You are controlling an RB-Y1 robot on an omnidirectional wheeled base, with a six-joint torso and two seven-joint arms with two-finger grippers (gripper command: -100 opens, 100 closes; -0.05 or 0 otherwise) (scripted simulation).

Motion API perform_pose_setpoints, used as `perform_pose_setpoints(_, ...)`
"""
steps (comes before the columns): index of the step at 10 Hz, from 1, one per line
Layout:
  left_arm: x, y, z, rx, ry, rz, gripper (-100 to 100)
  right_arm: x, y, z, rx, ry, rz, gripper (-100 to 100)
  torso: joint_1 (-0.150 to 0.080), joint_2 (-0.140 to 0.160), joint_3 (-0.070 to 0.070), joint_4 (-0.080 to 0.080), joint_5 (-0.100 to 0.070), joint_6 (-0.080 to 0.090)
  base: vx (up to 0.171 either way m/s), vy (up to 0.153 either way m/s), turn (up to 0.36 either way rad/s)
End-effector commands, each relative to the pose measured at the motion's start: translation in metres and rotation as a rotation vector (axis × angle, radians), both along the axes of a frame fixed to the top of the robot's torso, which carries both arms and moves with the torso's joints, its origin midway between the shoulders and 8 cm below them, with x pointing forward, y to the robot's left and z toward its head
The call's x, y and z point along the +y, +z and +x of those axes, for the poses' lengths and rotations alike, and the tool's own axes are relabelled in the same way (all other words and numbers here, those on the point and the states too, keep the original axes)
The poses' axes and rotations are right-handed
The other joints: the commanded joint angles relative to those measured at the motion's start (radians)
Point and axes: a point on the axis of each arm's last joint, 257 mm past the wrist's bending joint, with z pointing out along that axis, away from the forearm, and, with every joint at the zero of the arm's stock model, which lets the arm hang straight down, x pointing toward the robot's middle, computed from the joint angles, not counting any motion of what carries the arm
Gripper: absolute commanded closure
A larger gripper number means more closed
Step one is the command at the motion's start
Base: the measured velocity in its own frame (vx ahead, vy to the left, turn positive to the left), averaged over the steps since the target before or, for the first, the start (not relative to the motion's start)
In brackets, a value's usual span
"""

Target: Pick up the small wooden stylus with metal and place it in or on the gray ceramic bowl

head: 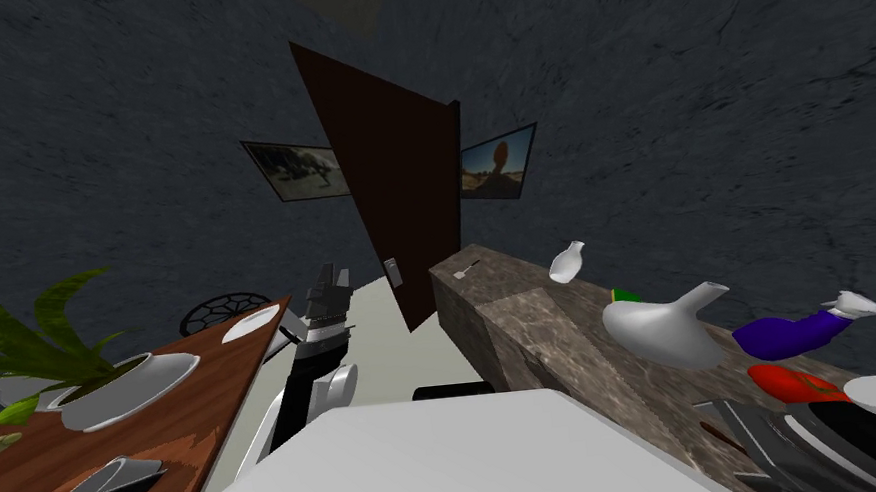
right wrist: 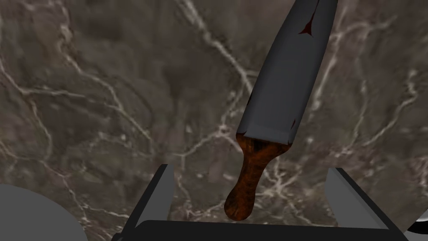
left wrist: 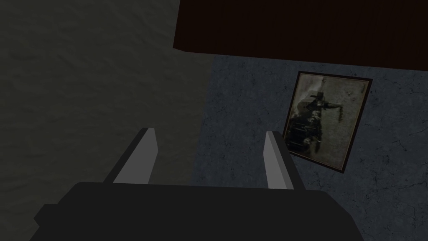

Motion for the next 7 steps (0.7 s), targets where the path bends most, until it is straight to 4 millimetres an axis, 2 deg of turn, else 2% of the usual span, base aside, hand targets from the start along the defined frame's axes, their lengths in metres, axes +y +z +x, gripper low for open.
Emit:
perform_pose_setpoints(1, 0.0, 0.0, 0.0, 0.0, 0.0, 0.0, 0, 0.0039, -0.0033, -0.0041, 0.005, -0.005, -0.005, -100, 0.0, 0.0, 0.0, 0.0, 0.0, 0.0, 0.0, 0.0, 0.0)
perform_pose_setpoints(2, 0.0, 0.0, 0.0, 0.0, 0.0, 0.0, 0, 0.0092, -0.0048, -0.0062, 0.008, -0.013, -0.006, -100, 0.001, 0.0, 0.0, -0.001, -0.003, 0.001, 0.0, 0.0, 0.0)
perform_pose_setpoints(3, 0.0, 0.0, 0.0, 0.0, 0.0, 0.0, 0, 0.0046, -0.0025, -0.0031, 0.004, -0.006, -0.009, -100, 0.0, 0.0, 0.0, -0.001, -0.005, 0.002, 0.0, 0.0, 0.0)
perform_pose_setpoints(4, 0.0, 0.0, 0.0, 0.0, 0.0, 0.0, 0, 0.0045, -0.0028, -0.0033, 0.004, -0.008, -0.011, 100, 0.0, 0.0, 0.0, -0.001, -0.005, 0.002, 0.0, 0.0, 0.0)
perform_pose_setpoints(7, 0.0, 0.0, 0.0, 0.0, 0.0, 0.0, 0, 0.0047, -0.003, -0.0036, 0.004, -0.01, -0.01, 100, 0.0, 0.001, 0.0, -0.001, -0.005, 0.001, 0.0, 0.0, 0.0)
